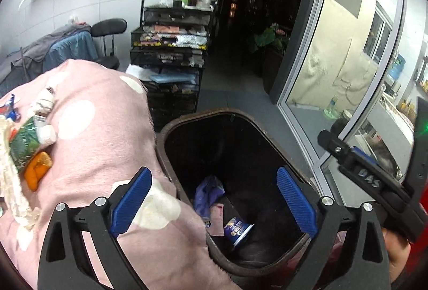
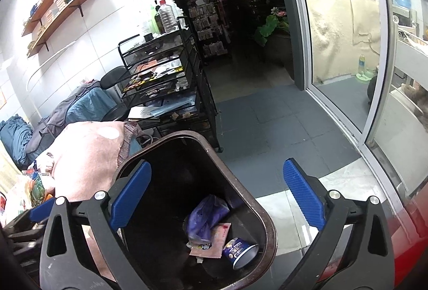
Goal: Collect trash
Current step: 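Lower the purple bag into the bin and open the left tool, then grasp the teal cloth with the left tool while the right tool grasps the crumpled white bag, then carry the white bag to the black bin and open the right tool, then lower the teal cloth into the bin and open the left tool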
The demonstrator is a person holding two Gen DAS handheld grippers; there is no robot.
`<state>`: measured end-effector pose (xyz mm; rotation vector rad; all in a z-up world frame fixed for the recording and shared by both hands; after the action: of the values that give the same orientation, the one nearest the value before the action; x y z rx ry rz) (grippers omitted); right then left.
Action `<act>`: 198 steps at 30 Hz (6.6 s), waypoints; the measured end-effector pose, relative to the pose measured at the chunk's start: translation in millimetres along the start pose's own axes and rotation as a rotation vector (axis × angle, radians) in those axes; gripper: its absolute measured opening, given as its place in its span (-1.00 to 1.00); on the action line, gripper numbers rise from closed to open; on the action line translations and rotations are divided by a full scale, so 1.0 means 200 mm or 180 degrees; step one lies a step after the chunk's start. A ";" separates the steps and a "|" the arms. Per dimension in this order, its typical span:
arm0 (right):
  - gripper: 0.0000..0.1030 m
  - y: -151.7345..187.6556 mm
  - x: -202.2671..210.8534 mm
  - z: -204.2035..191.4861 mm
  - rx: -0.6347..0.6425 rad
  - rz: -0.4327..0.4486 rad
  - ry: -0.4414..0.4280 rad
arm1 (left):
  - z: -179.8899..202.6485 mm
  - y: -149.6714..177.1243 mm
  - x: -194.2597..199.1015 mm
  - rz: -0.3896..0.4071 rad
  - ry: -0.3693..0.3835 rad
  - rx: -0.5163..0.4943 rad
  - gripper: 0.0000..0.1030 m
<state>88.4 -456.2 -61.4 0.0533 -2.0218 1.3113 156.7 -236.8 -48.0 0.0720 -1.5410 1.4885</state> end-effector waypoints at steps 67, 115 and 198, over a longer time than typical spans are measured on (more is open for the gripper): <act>0.10 0.57 -0.08 -1.88 0.2393 -0.1278 -0.1987 | -1.49 0.27 0.66 0.0032 -0.1238 0.1090 0.71; -0.84 0.24 0.27 -1.22 0.1825 -0.0430 -0.1792 | -1.02 0.28 0.80 0.0539 -0.0971 0.0978 -0.72; 0.63 0.05 -0.15 -0.03 0.0451 -0.0363 0.0431 | -0.02 0.02 -0.18 -0.0550 0.0069 -0.0106 -0.45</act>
<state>110.0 -456.7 -84.6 0.1394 -1.7846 1.3470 174.9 -252.2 -74.2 0.1650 -1.5025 1.3231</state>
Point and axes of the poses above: each gripper's, at about its wrist camera, not at the fingertips, and x roughly against the way its jaws point, z to its right, y to its underside, the point moved 2 cm from there along -x, roughly the way its jaws point, and after that the axes turned 3 degrees about x, right-handed, at the moved point
